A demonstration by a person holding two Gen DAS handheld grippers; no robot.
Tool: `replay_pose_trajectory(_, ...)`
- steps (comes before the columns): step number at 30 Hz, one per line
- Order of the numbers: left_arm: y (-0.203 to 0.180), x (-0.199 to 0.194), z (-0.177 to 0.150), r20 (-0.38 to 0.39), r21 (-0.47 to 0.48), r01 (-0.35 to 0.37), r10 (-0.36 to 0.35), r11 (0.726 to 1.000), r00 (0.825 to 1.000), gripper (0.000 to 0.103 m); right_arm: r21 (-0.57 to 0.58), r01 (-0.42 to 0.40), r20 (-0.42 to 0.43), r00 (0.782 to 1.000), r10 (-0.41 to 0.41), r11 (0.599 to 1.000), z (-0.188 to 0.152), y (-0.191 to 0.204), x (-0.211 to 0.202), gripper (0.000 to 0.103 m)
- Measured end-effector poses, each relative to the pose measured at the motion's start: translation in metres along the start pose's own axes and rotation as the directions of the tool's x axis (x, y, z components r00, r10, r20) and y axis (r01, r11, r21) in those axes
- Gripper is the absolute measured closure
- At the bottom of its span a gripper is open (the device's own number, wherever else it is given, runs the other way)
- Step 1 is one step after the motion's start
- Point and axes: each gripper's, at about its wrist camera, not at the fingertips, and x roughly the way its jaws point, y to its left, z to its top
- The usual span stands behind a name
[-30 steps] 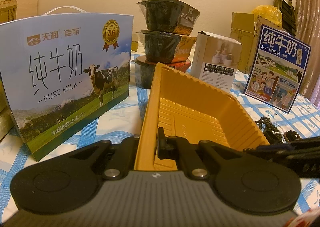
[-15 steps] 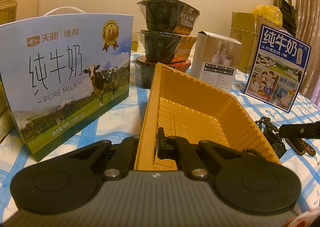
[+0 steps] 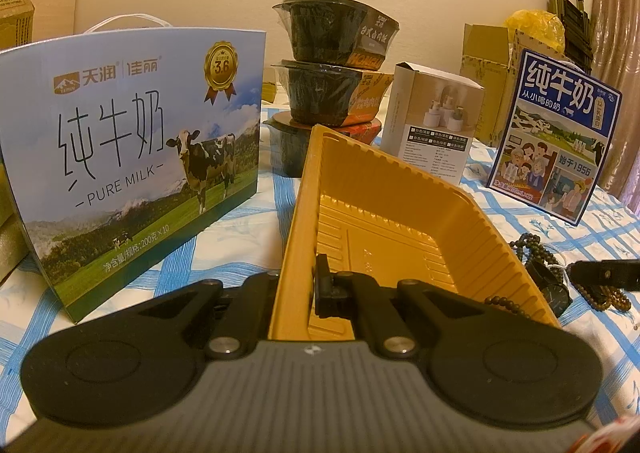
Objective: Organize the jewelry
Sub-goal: 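Grasp the black smartwatch by its strap with the right tool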
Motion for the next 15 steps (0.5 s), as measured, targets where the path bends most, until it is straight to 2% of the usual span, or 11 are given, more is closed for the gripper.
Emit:
replay_pose_trajectory(5,0.000,0.000,0.000,0.000,-0.002,0.000,0.000,1.000,1.000,0.100,-0.006,0.025,-0.034,0.999,-0.025,1.000,-0.008,-0.014,0.013,0.025)
replay_pose_trajectory(11,0.000,0.000,0.000,-0.001,-0.003,0.000,0.000,1.000,1.000,0.100,-0.087,0.027,-0.062,0.998,-0.032,0.996,-0.020,-0.010,0.034,0.025)
replay_pose_trajectory(15,0.000,0.000,0.000,-0.001,-0.005,-0.001,0.001,1.000,1.000,0.100,-0.101,0.040,-0.076,0.996,-0.047,0.994,-0.024,-0.009,0.046,0.025)
